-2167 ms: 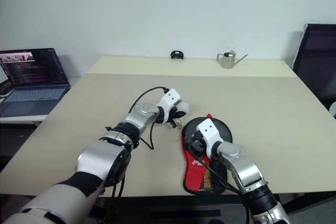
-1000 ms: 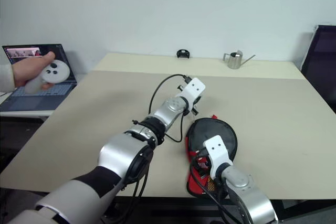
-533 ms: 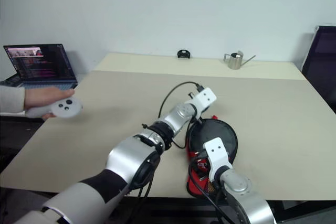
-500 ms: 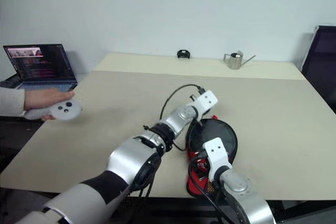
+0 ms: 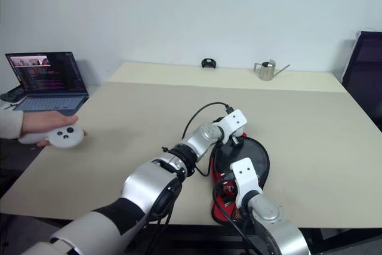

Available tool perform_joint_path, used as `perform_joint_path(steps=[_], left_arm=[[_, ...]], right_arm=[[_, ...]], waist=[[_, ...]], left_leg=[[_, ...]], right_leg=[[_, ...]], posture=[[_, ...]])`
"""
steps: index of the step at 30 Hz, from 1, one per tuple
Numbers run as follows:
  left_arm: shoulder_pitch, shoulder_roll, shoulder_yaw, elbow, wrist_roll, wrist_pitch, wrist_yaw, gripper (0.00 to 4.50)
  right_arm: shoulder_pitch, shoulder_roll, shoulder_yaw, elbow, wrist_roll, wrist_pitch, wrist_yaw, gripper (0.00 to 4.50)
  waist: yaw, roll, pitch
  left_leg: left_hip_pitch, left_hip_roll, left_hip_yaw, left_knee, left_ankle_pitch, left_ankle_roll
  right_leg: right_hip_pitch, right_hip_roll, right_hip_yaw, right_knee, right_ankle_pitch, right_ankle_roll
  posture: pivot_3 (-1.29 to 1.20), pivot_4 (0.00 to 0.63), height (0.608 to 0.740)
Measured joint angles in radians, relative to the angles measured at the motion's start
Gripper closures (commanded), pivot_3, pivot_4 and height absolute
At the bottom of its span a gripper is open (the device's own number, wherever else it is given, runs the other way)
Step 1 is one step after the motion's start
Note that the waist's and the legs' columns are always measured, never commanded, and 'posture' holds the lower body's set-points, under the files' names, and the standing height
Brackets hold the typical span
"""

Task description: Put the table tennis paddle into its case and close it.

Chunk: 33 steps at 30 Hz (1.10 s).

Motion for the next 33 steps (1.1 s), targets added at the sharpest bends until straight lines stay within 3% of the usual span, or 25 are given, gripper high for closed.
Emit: perform_joint_path(steps=[8, 15, 24, 30, 33], left_arm=[[0.000, 0.006, 0.011, 0.002, -0.012, -0.001, -0.035, 0.01], [-0.016, 0.027, 0.095, 0.003, -0.090, -0.013, -0.072, 0.01], [-0.037, 0.172, 0.128, 0.001, -0.120, -0.045, -0.082, 0.01], [-0.029, 0.280, 0.176, -0.010, -0.187, -0.071, -0.263, 0.01], [0.011, 0.381, 0.176, -0.041, -0.202, -0.118, -0.351, 0.01]], right_arm=[[-0.035, 0.007, 0.002, 0.036, 0.000, 0.003, 0.006, 0.00], [-0.103, 0.005, 0.001, 0.107, 0.003, -0.012, 0.046, 0.00], [-0.169, -0.050, -0.039, 0.207, 0.005, -0.084, 0.136, 0.00], [-0.200, -0.092, -0.051, 0.251, 0.017, -0.121, 0.201, 0.00], [-0.211, -0.133, -0.079, 0.263, 0.048, -0.124, 0.250, 0.00]], waist=[[-0.003, 0.000, 0.000], [-0.019, 0.000, 0.000], [-0.021, 0.001, 0.001], [-0.021, 0.002, 0.002], [-0.021, 0.003, 0.003]], left_leg=[[0.003, 0.001, 0.000, 0.000, 0.000, 0.000], [0.004, 0.001, 0.000, 0.000, 0.000, 0.000], [0.004, 0.000, -0.001, -0.001, 0.000, -0.001], [0.004, 0.000, -0.001, -0.001, 0.000, -0.001], [0.004, 0.000, -0.001, -0.001, 0.000, -0.001]], right_leg=[[0.001, -0.001, 0.000, 0.002, -0.002, 0.004], [0.001, -0.001, 0.001, 0.003, -0.002, 0.004], [0.002, -0.001, 0.000, 0.003, -0.002, 0.004], [0.001, -0.001, 0.000, 0.003, 0.000, 0.000], [0.001, -0.001, 0.000, 0.002, 0.000, -0.001]], posture=[[0.00, 0.150, 0.740], [0.00, 0.150, 0.740], [0.00, 0.150, 0.740], [0.00, 0.150, 0.740], [0.00, 0.150, 0.740]])
